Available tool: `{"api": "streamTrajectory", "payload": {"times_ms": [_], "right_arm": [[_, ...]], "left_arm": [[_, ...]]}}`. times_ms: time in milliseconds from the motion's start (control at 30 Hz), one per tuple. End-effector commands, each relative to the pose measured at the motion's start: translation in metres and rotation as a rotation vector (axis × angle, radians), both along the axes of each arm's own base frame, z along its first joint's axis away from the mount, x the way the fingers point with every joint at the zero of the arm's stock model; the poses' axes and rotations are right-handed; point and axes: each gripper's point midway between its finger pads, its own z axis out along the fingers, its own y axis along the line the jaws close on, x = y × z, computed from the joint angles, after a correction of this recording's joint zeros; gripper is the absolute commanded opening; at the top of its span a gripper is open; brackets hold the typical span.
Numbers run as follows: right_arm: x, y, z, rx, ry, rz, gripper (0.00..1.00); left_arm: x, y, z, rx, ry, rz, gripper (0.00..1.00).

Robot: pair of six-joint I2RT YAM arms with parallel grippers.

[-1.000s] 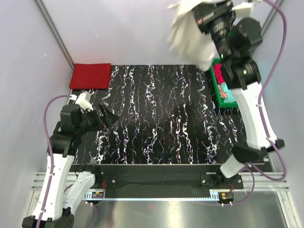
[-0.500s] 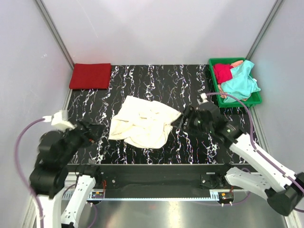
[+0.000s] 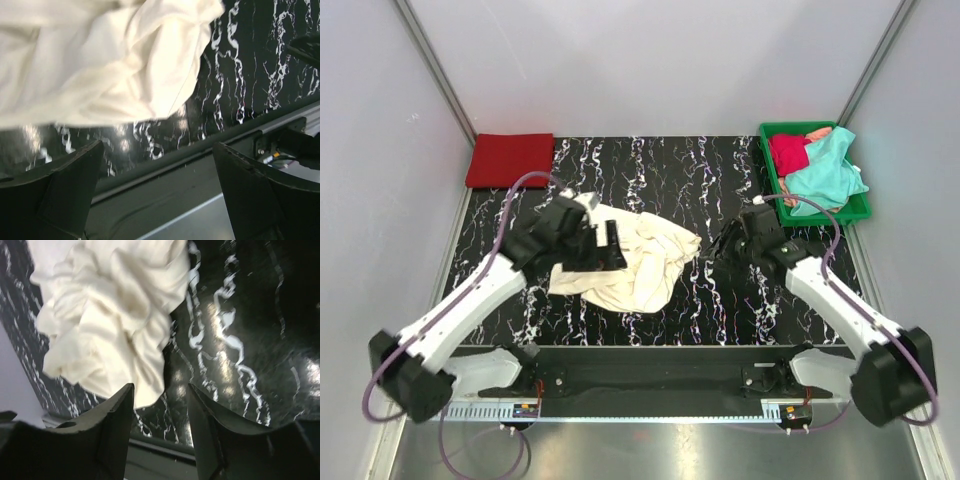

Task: Fold and stack the t-shirts
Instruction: Move the tshirt to the center of the board, then flatten the tshirt out

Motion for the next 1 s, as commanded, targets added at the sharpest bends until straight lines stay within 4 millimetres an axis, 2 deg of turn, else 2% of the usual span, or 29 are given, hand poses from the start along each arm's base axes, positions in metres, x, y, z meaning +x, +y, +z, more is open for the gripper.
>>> {"api": "streamTrajectory", "payload": {"times_ms": [0, 33, 100, 133, 200, 233, 300, 333, 367, 400, 433, 500, 533, 600, 633, 767, 967], "right_arm": [[0.031, 0.000, 0.007, 0.085, -0.024, 0.052, 0.54], [0.036, 0.001, -0.009, 0.080, 0.023, 0.061, 0.58], [0.051, 0.001, -0.012, 0.082, 0.040, 0.082, 0.63], [0.053, 0.004, -0.029, 0.082, 0.111, 0.098, 0.66], [0.066, 0.012, -0.028, 0.100, 0.128, 0.123, 0.70], [0.070, 0.012, -0.043, 0.091, 0.174, 0.120, 0.70], [0.084, 0.016, -0.050, 0.086, 0.175, 0.119, 0.72], [0.089, 0.017, -0.051, 0.084, 0.171, 0.117, 0.72], [0.093, 0.016, -0.054, 0.078, 0.175, 0.115, 0.72], [0.102, 0.016, -0.051, 0.070, 0.157, 0.112, 0.72], [0.107, 0.014, -0.059, 0.062, 0.177, 0.106, 0.72], [0.117, 0.015, -0.065, 0.065, 0.190, 0.098, 0.73], [0.120, 0.014, -0.068, 0.071, 0.200, 0.092, 0.73], [0.128, 0.016, -0.071, 0.087, 0.210, 0.091, 0.72], [0.128, 0.016, -0.080, 0.088, 0.241, 0.090, 0.71], [0.136, 0.020, -0.088, 0.088, 0.270, 0.100, 0.70], [0.138, 0.022, -0.100, 0.088, 0.304, 0.101, 0.66]], "left_arm": [[0.047, -0.023, 0.016, 0.097, -0.208, -0.105, 0.96], [0.054, -0.031, 0.006, 0.113, -0.200, -0.139, 0.96], [0.068, -0.045, 0.001, 0.119, -0.239, -0.212, 0.96], [0.075, -0.052, -0.016, 0.140, -0.209, -0.234, 0.97], [0.089, -0.065, -0.018, 0.139, -0.224, -0.274, 0.99], [0.095, -0.072, -0.032, 0.153, -0.192, -0.287, 0.99], [0.109, -0.083, -0.029, 0.152, -0.211, -0.299, 0.99], [0.116, -0.087, -0.040, 0.169, -0.193, -0.305, 0.99], [0.120, -0.089, -0.044, 0.180, -0.194, -0.313, 0.99], [0.129, -0.095, -0.035, 0.175, -0.219, -0.314, 0.99], [0.134, -0.098, -0.045, 0.188, -0.202, -0.324, 0.99], [0.146, -0.107, -0.039, 0.189, -0.221, -0.331, 0.99], [0.151, -0.109, -0.049, 0.201, -0.205, -0.333, 0.99], [0.160, -0.111, -0.054, 0.226, -0.210, -0.324, 0.99], [0.165, -0.114, -0.059, 0.243, -0.210, -0.322, 0.99], [0.173, -0.121, -0.075, 0.284, -0.209, -0.361, 0.99], [0.167, -0.128, -0.098, 0.263, -0.147, -0.387, 0.98]]}}
